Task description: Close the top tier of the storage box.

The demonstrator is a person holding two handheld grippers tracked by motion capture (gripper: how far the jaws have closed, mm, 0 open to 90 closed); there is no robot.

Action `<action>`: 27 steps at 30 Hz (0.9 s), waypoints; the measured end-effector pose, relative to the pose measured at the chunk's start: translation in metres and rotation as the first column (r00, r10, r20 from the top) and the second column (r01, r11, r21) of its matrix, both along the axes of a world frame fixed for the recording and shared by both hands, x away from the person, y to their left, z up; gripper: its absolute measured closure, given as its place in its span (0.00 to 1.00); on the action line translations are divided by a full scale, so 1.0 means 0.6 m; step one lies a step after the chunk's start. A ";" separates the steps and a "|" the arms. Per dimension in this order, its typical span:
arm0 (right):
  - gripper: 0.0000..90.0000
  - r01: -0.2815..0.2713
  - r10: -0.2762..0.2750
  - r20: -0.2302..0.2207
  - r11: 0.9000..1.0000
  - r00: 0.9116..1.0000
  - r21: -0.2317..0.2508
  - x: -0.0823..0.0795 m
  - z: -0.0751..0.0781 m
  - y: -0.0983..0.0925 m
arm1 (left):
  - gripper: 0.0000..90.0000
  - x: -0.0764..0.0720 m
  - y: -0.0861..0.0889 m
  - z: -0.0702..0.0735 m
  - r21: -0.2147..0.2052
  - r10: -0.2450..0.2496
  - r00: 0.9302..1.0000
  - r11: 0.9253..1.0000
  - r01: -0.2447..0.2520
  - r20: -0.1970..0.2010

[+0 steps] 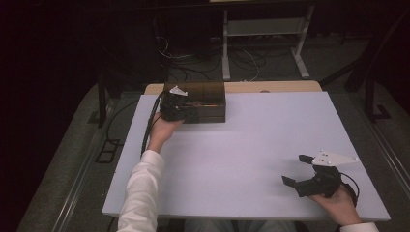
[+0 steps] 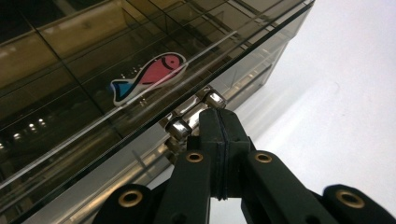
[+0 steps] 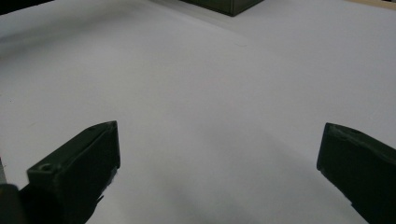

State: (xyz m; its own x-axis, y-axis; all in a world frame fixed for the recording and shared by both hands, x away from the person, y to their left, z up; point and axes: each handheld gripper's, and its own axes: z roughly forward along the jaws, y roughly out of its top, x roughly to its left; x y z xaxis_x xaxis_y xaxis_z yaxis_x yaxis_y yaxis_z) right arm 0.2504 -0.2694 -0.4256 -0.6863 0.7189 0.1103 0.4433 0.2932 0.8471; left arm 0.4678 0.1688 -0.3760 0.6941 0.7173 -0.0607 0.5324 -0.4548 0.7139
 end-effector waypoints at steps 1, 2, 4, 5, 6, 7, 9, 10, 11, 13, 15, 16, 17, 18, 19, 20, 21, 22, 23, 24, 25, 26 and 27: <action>0.00 0.000 0.000 0.000 1.000 1.000 0.000 0.000 0.000 0.000 | 0.99 0.001 0.000 0.000 -0.002 0.002 1.000 1.000 -0.002 -0.002; 0.00 0.000 0.000 0.000 1.000 1.000 0.000 0.000 0.000 0.000 | 0.99 0.002 0.000 0.001 -0.001 0.002 1.000 1.000 -0.002 0.000; 0.00 0.000 0.000 0.001 1.000 1.000 0.000 0.000 0.000 0.000 | 0.99 0.004 -0.001 0.001 0.001 0.005 1.000 1.000 -0.005 0.001; 0.00 0.001 -0.001 0.001 1.000 1.000 0.001 0.000 0.000 -0.001 | 0.99 0.004 -0.002 0.001 0.001 0.006 1.000 1.000 -0.006 0.001; 0.00 0.002 -0.002 0.001 1.000 1.000 0.001 0.000 0.000 -0.001 | 0.99 0.004 -0.002 0.001 0.000 0.004 1.000 1.000 -0.004 0.000; 0.00 0.002 -0.002 0.002 1.000 1.000 0.001 0.000 0.000 -0.001 | 0.99 0.004 -0.002 0.002 0.001 0.003 1.000 1.000 -0.003 0.000; 0.00 0.003 -0.003 0.002 1.000 1.000 0.000 0.000 0.000 -0.002 | 0.99 0.005 -0.002 0.001 0.001 0.003 1.000 1.000 -0.003 0.001; 0.00 0.002 -0.002 0.002 1.000 1.000 0.000 0.000 0.000 -0.002 | 0.99 0.005 -0.002 0.001 0.001 0.005 1.000 1.000 -0.005 0.001; 0.00 0.003 -0.003 0.001 1.000 1.000 -0.001 0.000 0.000 -0.002 | 0.99 0.005 -0.002 0.000 0.000 0.007 1.000 1.000 -0.007 0.002; 0.00 0.002 -0.002 0.002 1.000 1.000 0.000 0.000 0.000 -0.001 | 0.99 0.005 -0.001 0.000 -0.005 0.008 1.000 1.000 -0.008 0.004; 0.00 0.001 -0.001 0.003 1.000 1.000 0.000 0.000 0.000 -0.001 | 0.99 0.006 -0.001 0.001 -0.001 0.007 1.000 1.000 -0.007 0.012; 0.00 0.002 -0.002 0.001 1.000 1.000 0.000 0.000 0.000 -0.001 | 0.99 0.005 -0.001 0.001 -0.003 0.011 1.000 1.000 -0.011 0.014; 0.00 0.003 -0.003 0.000 1.000 1.000 0.000 0.001 0.000 -0.001 | 0.99 0.005 0.000 0.001 -0.003 0.010 1.000 1.000 -0.010 0.015; 0.00 0.002 -0.002 0.002 1.000 1.000 -0.001 0.001 0.000 -0.001 | 0.99 0.005 0.000 0.001 -0.003 0.011 1.000 1.000 -0.011 0.015; 0.00 0.001 -0.001 0.002 1.000 1.000 -0.001 0.001 -0.001 -0.001 | 0.99 0.005 0.000 0.001 -0.005 0.013 1.000 1.000 -0.013 0.015; 0.00 0.000 0.000 0.002 1.000 1.000 -0.002 0.001 -0.001 -0.001 | 0.99 0.005 0.000 0.001 -0.004 0.014 1.000 1.000 -0.014 0.015; 0.00 -0.001 0.001 0.001 1.000 1.000 -0.002 0.001 -0.001 -0.001 | 0.99 0.004 0.000 0.001 -0.001 0.016 1.000 1.000 -0.016 0.014; 0.00 -0.001 0.001 0.001 1.000 1.000 -0.002 0.001 -0.001 -0.001 | 0.99 0.004 0.000 0.001 -0.004 0.016 1.000 1.000 -0.015 0.013; 0.00 -0.001 0.001 0.001 1.000 1.000 -0.002 0.001 -0.001 -0.001 | 0.97 0.003 0.000 0.001 -0.009 0.017 1.000 1.000 -0.017 0.012; 0.00 -0.001 0.001 0.001 1.000 1.000 -0.002 0.001 -0.001 -0.001 | 0.94 0.001 0.001 0.001 -0.009 0.018 1.000 1.000 -0.018 0.014; 0.00 0.000 0.000 0.001 1.000 1.000 -0.002 0.001 -0.001 -0.001 | 0.91 -0.001 0.001 0.002 -0.006 0.019 1.000 1.000 -0.019 0.019; 0.00 -0.001 0.001 0.002 1.000 1.000 -0.001 0.001 -0.001 -0.001 | 0.90 -0.003 0.001 0.002 -0.005 0.017 1.000 1.000 -0.017 0.015; 0.00 -0.001 0.001 0.002 1.000 1.000 -0.002 0.001 -0.001 -0.001 | 0.89 -0.004 0.002 0.001 -0.003 0.017 1.000 1.000 -0.017 0.016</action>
State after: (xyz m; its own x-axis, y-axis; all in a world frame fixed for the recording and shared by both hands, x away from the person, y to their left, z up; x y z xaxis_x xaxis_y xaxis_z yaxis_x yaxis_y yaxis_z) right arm 0.2510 -0.2698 -0.4260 -0.6872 0.7184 0.1079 0.4416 0.2952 0.8472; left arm 0.4655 0.1701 -0.3752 0.6827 0.7288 -0.0518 0.5283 -0.4435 0.7240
